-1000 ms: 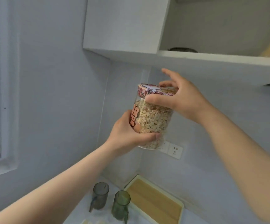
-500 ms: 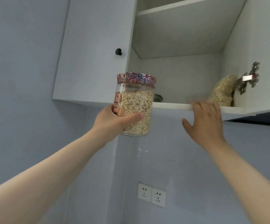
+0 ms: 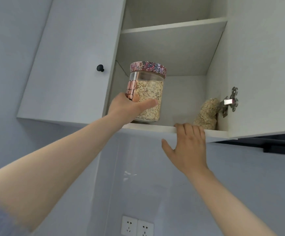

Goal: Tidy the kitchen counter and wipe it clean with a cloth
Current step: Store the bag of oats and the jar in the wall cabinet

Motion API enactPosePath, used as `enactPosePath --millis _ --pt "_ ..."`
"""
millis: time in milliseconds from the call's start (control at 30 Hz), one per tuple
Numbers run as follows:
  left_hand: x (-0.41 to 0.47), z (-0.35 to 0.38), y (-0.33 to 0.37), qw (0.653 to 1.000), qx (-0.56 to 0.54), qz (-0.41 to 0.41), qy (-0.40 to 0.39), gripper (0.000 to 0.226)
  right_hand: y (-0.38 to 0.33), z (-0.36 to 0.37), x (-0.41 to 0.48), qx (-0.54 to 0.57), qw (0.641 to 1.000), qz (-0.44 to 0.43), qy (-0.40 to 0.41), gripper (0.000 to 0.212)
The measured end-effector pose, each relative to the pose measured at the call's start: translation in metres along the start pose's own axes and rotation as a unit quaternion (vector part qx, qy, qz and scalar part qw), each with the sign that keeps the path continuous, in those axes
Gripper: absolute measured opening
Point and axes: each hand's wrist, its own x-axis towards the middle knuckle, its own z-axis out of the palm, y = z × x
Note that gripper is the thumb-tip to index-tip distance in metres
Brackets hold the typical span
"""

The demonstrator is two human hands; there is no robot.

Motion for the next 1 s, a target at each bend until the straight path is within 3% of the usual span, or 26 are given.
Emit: enactPosePath --millis 300,500,633,700,800,833,1000 --pt "0.031 0.053 -0.018 0.998 0.021 -0.059 0.010 0.062 0.002 0.004 -0.001 0.006 1.000 0.004 0.005 0.041" --pt "0.040 0.063 -0.019 0.984 0.165 -0.065 -0.002 0.071 0.004 0.009 -0.002 0.007 0.999 -0.011 0.035 0.040" --pt "0.044 0.061 -0.027 0.980 0.187 -0.054 -0.035 0.099 0.005 0.009 -0.002 0.008 0.999 -0.014 0.040 0.041" --pt "0.042 0.060 -0.040 0.986 0.162 0.013 -0.027 0.118 0.006 0.008 -0.002 0.013 0.999 -0.015 0.036 0.041" --pt "0.029 0.054 -0.063 0.961 0.129 0.243 0.009 0.095 0.005 0.008 -0.002 0.014 0.999 -0.012 0.036 0.041" --pt "0.027 0.052 -0.068 0.950 0.139 0.278 0.002 0.086 0.005 0.008 -0.002 0.013 0.999 -0.010 0.037 0.041" --pt "0.035 0.044 -0.058 0.969 0.105 0.221 -0.044 0.067 0.002 0.009 -0.002 0.014 0.999 -0.002 0.042 0.038"
